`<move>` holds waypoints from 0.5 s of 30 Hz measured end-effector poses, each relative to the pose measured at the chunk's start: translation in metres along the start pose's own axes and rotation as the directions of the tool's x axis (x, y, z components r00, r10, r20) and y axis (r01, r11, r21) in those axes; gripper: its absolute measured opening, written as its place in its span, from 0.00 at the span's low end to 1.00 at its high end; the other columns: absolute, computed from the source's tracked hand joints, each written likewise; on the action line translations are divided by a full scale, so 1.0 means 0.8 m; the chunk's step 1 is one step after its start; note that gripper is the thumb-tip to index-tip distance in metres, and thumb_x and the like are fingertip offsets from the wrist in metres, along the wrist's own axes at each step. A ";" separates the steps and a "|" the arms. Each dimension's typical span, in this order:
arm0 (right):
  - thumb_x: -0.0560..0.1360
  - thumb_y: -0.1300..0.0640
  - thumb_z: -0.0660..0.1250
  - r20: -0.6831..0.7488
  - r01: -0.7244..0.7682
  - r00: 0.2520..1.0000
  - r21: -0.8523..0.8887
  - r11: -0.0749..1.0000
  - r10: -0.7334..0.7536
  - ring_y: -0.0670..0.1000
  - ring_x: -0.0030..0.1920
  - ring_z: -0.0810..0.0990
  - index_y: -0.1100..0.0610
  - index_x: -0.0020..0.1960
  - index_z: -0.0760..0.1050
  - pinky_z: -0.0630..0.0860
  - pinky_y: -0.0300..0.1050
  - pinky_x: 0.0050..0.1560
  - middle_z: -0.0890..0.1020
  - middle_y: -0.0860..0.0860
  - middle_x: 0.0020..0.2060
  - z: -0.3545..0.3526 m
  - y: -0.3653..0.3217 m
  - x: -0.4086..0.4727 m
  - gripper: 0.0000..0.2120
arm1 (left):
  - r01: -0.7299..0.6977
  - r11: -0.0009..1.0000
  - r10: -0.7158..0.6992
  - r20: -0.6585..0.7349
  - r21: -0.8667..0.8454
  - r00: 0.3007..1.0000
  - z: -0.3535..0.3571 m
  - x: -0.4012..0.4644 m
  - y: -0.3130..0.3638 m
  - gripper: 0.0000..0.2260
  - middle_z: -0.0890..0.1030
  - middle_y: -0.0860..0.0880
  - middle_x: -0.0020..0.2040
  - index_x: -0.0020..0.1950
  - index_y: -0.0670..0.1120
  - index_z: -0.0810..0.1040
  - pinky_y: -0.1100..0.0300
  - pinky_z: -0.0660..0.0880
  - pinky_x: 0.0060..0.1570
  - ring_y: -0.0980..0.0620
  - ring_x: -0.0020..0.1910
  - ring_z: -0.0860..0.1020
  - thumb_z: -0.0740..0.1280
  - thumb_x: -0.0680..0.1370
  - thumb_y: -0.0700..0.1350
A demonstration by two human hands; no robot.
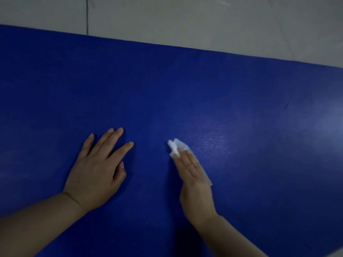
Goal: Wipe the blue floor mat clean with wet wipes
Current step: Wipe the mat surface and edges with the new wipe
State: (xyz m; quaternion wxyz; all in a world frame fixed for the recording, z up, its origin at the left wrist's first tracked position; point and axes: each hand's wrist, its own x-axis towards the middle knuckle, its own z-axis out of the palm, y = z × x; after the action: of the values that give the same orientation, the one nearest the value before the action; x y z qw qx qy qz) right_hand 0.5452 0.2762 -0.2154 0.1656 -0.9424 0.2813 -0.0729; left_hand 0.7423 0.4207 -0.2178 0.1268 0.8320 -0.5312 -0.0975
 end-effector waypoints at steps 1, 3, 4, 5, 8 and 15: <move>0.67 0.77 0.56 -0.050 -0.052 0.997 -0.001 0.999 0.052 0.50 0.76 0.55 0.57 0.75 0.60 0.56 0.47 0.74 0.60 0.52 0.75 -0.003 0.011 0.005 0.38 | -0.002 1.000 0.002 -0.002 -0.001 1.000 0.000 0.000 0.000 0.23 0.65 0.42 0.74 0.68 0.44 0.74 0.39 0.56 0.71 0.45 0.74 0.62 0.52 0.77 0.48; 0.63 0.82 0.61 -0.107 -0.193 0.975 0.018 0.981 0.194 0.46 0.76 0.53 0.56 0.76 0.60 0.58 0.48 0.74 0.60 0.50 0.75 -0.007 0.025 0.015 0.45 | -0.005 1.000 0.005 -0.009 -0.007 1.000 0.000 0.000 -0.001 0.23 0.65 0.42 0.74 0.68 0.44 0.74 0.39 0.56 0.71 0.45 0.73 0.63 0.52 0.77 0.48; 0.63 0.83 0.61 -0.119 -0.256 0.959 0.016 0.967 0.256 0.44 0.76 0.51 0.56 0.76 0.59 0.55 0.46 0.74 0.59 0.50 0.75 -0.005 0.025 0.018 0.45 | -0.005 1.000 0.005 -0.012 -0.011 1.000 0.000 0.000 -0.001 0.23 0.65 0.42 0.74 0.68 0.44 0.74 0.39 0.56 0.71 0.45 0.73 0.63 0.52 0.77 0.48; 0.64 0.82 0.60 -0.129 -0.264 0.956 0.001 0.965 0.262 0.43 0.76 0.49 0.57 0.76 0.58 0.51 0.46 0.74 0.60 0.51 0.75 -0.001 0.018 0.021 0.44 | -0.005 1.000 0.005 -0.014 -0.014 1.000 0.001 0.000 -0.001 0.23 0.65 0.42 0.74 0.68 0.44 0.74 0.39 0.56 0.71 0.45 0.73 0.63 0.52 0.77 0.48; 0.69 0.69 0.52 -0.001 -0.070 0.998 -0.096 0.993 0.070 0.53 0.77 0.45 0.62 0.77 0.44 0.50 0.47 0.75 0.53 0.61 0.76 0.015 -0.035 0.016 0.37 | -0.008 1.000 0.008 -0.015 -0.008 1.000 0.001 0.000 -0.002 0.23 0.66 0.42 0.74 0.67 0.44 0.75 0.39 0.56 0.71 0.44 0.73 0.63 0.52 0.76 0.48; 0.70 0.62 0.53 0.151 0.224 0.964 -0.022 0.974 -0.218 0.51 0.73 0.63 0.57 0.71 0.63 0.62 0.47 0.71 0.67 0.52 0.72 0.038 -0.080 -0.014 0.28 | -0.014 1.000 0.014 -0.004 0.010 1.000 0.003 0.001 -0.005 0.23 0.66 0.42 0.74 0.67 0.45 0.75 0.42 0.54 0.72 0.46 0.73 0.62 0.53 0.76 0.49</move>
State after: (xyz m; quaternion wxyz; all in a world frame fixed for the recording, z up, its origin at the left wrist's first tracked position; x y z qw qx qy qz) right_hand 0.5751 0.3413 -0.2216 0.1583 -0.9738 0.1627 -0.0156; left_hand 0.7454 0.4217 -0.2215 0.1244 0.8290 -0.5373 -0.0926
